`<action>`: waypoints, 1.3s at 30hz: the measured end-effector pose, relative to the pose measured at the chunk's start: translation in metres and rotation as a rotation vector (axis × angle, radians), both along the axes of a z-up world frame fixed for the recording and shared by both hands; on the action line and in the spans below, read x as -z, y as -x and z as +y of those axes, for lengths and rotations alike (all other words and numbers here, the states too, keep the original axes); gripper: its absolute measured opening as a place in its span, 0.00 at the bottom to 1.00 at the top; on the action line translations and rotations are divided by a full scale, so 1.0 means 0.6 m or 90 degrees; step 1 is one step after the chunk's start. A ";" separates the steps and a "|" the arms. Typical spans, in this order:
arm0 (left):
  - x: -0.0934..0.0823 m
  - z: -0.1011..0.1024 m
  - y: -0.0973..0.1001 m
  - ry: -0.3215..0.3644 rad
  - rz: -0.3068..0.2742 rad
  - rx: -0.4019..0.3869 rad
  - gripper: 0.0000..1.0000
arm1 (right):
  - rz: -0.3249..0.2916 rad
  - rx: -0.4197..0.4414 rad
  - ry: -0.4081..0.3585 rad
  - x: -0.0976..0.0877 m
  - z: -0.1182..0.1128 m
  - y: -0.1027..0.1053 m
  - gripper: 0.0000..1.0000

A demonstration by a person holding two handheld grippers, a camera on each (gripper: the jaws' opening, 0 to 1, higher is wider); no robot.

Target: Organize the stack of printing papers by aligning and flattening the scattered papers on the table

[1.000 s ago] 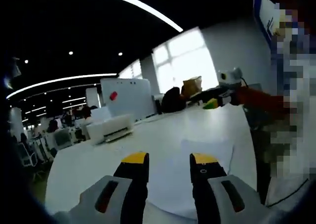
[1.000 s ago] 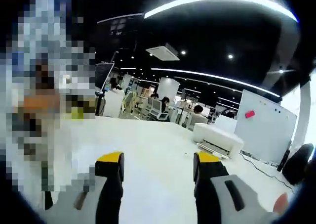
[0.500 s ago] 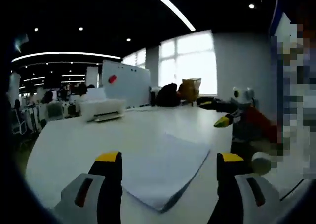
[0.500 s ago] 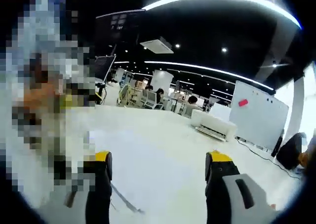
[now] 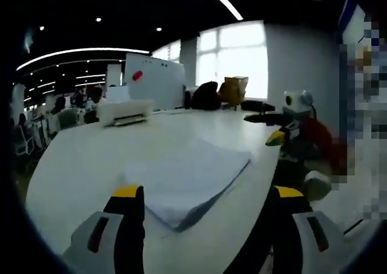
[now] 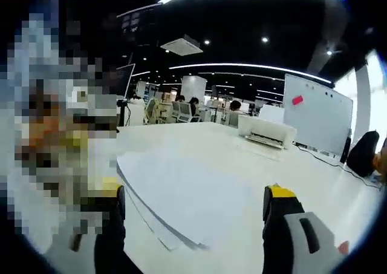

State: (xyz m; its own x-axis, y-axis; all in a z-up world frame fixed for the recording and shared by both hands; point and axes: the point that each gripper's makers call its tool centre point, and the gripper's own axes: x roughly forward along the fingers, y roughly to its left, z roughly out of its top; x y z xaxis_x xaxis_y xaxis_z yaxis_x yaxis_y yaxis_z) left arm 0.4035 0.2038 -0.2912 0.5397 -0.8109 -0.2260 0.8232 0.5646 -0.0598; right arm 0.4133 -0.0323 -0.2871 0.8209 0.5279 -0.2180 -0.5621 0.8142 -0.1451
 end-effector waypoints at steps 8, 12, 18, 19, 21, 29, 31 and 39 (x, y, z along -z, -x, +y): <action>-0.005 0.006 -0.003 0.011 0.012 -0.011 0.87 | 0.022 0.008 -0.011 0.015 -0.007 -0.008 0.88; 0.000 0.008 0.004 -0.005 0.015 -0.002 0.89 | 0.024 0.009 0.002 0.009 -0.006 -0.013 0.90; 0.010 0.015 0.000 -0.034 0.018 -0.007 0.96 | 0.029 0.001 0.031 0.007 -0.003 -0.025 0.90; 0.010 0.015 -0.001 -0.031 0.019 -0.008 0.96 | 0.029 0.001 0.032 0.007 -0.003 -0.026 0.90; 0.009 0.015 0.001 -0.011 0.030 -0.005 0.94 | 0.029 -0.001 0.035 0.007 -0.002 -0.030 0.90; 0.005 0.016 -0.003 0.001 0.036 -0.014 0.93 | 0.024 -0.001 0.001 -0.002 0.006 -0.038 0.89; -0.001 0.017 -0.004 0.003 0.030 -0.016 0.92 | 0.028 0.000 0.003 -0.001 0.006 -0.038 0.89; 0.003 0.009 -0.013 -0.013 0.023 -0.009 0.89 | 0.015 0.012 0.005 -0.007 0.003 -0.028 0.89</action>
State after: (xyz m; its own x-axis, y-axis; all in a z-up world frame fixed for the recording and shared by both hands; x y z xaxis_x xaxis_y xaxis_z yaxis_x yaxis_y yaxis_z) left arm 0.4112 0.2093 -0.2930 0.5421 -0.7983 -0.2624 0.8127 0.5775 -0.0776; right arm 0.4301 -0.0306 -0.2828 0.8252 0.5106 -0.2416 -0.5500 0.8238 -0.1374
